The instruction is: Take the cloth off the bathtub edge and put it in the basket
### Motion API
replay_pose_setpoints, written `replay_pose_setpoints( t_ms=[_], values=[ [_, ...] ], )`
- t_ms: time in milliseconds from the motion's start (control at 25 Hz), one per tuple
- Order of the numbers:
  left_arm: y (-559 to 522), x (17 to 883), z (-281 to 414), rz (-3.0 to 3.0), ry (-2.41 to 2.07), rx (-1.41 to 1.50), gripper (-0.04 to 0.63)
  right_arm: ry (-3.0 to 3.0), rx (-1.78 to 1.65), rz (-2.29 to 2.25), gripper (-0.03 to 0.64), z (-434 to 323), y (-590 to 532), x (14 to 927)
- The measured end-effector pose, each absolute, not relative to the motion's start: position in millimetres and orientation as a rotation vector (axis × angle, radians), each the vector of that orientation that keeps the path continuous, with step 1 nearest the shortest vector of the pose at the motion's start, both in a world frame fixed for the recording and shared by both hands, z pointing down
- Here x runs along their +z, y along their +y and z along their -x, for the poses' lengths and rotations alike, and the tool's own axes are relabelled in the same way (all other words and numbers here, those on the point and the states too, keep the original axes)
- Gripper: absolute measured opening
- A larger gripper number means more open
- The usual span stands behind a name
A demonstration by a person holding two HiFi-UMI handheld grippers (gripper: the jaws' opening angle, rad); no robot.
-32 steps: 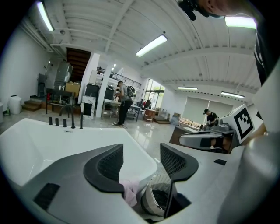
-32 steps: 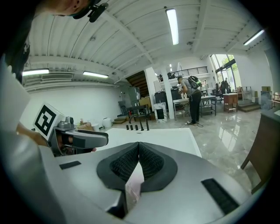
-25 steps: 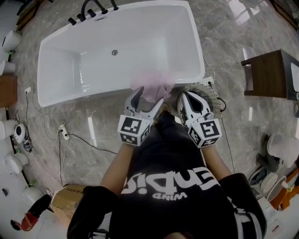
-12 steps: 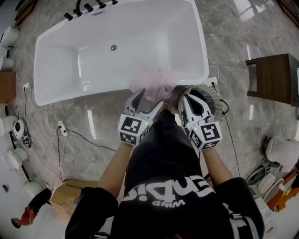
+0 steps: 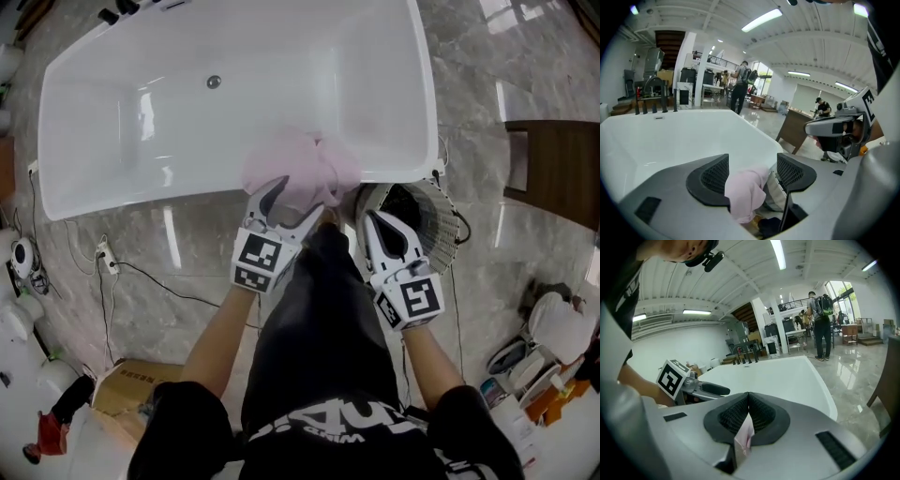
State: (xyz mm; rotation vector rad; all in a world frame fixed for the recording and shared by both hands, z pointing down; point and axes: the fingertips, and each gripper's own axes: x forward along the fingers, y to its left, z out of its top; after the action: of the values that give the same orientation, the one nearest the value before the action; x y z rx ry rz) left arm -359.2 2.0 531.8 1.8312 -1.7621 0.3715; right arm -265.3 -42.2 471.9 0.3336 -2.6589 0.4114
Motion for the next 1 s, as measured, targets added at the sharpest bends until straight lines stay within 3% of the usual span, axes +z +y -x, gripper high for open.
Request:
replay_pose_setpoints(
  t_ms=[440,1000],
  values=[
    [-1,617,360,-1.926,-1.617,0.691,0.34,-2.625,0.493,-0.388,0.012,262,-36,525],
    [-25,695,333,-2.174,-1.084,1.166,0.365,-2.602,0.564,-0.429,0.012,252,-26,541]
  ],
)
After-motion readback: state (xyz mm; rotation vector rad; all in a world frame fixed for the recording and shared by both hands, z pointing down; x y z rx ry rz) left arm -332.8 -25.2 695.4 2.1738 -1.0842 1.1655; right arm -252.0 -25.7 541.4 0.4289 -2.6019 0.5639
